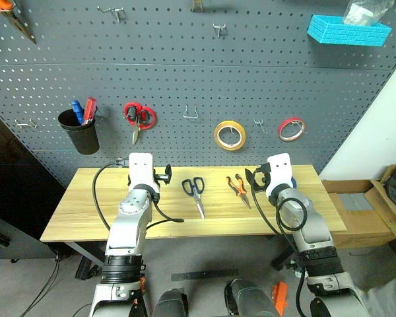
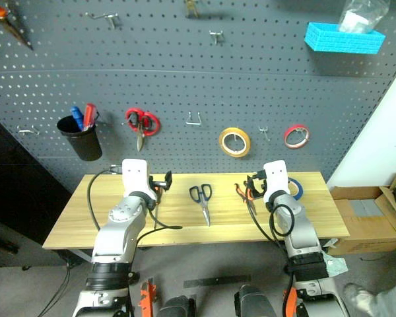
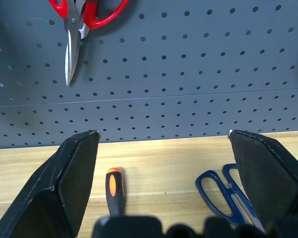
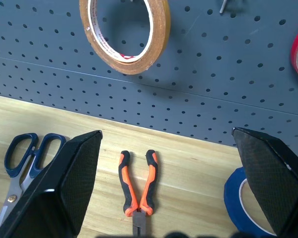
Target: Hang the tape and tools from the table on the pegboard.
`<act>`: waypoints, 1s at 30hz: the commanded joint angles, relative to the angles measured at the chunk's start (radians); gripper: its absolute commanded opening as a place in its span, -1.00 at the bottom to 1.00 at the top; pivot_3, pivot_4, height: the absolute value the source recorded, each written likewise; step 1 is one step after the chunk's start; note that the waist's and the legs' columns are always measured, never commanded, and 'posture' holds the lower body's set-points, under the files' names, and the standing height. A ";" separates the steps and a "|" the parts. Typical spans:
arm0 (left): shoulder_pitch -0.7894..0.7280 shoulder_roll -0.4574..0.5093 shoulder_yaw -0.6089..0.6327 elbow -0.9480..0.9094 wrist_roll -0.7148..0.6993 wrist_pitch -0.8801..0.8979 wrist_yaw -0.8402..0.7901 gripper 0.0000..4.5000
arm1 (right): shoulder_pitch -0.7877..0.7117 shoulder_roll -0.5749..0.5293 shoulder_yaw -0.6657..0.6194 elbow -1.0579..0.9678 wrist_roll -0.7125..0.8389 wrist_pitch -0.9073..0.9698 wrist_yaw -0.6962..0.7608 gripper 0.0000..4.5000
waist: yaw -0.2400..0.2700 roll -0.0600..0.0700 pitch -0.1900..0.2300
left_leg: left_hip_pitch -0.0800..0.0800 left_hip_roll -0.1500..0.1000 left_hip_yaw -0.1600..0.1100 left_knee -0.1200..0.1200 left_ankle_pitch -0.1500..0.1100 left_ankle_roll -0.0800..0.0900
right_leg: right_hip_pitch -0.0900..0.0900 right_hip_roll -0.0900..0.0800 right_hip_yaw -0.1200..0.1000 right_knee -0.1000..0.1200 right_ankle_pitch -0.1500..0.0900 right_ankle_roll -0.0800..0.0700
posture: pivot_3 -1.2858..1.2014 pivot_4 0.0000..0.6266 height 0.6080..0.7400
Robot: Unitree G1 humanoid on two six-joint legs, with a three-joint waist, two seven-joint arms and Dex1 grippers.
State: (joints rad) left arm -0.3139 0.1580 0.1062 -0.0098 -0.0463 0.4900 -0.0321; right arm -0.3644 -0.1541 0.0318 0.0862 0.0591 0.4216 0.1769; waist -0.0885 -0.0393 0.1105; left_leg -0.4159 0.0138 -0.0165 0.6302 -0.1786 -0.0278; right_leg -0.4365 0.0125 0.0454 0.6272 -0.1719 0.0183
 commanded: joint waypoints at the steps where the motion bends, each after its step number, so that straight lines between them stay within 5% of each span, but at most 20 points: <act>1: -0.008 0.000 0.008 -0.059 -0.001 -0.024 0.007 0.98 | -0.025 -0.006 -0.008 -0.030 -0.003 -0.017 0.004 1.00 | 0.000 0.000 0.000 | 0.000 0.000 0.000 0.000 0.000 0.000 | 0.000 0.000 0.000 0.000 0.000 0.000 | 0.00 -0.84 1.00; 30: -0.014 -0.007 0.003 -0.075 -0.025 0.005 -0.009 0.98 | -0.011 -0.013 -0.003 -0.071 0.001 0.017 0.012 1.00 | 0.001 0.001 0.001 | 0.000 0.000 0.000 0.000 0.000 0.000 | 0.000 0.000 0.000 0.000 0.000 0.000 | 0.00 -0.72 1.00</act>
State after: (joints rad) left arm -0.3140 0.1523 0.1205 -0.0298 -0.0578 0.4952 -0.0236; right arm -0.3655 -0.1562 0.0324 0.0793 0.0592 0.4294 0.1797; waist -0.0874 -0.0386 0.1114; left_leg -0.4157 0.0139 -0.0167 0.6302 -0.1787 -0.0278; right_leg -0.4366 0.0125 0.0453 0.6273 -0.1721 0.0181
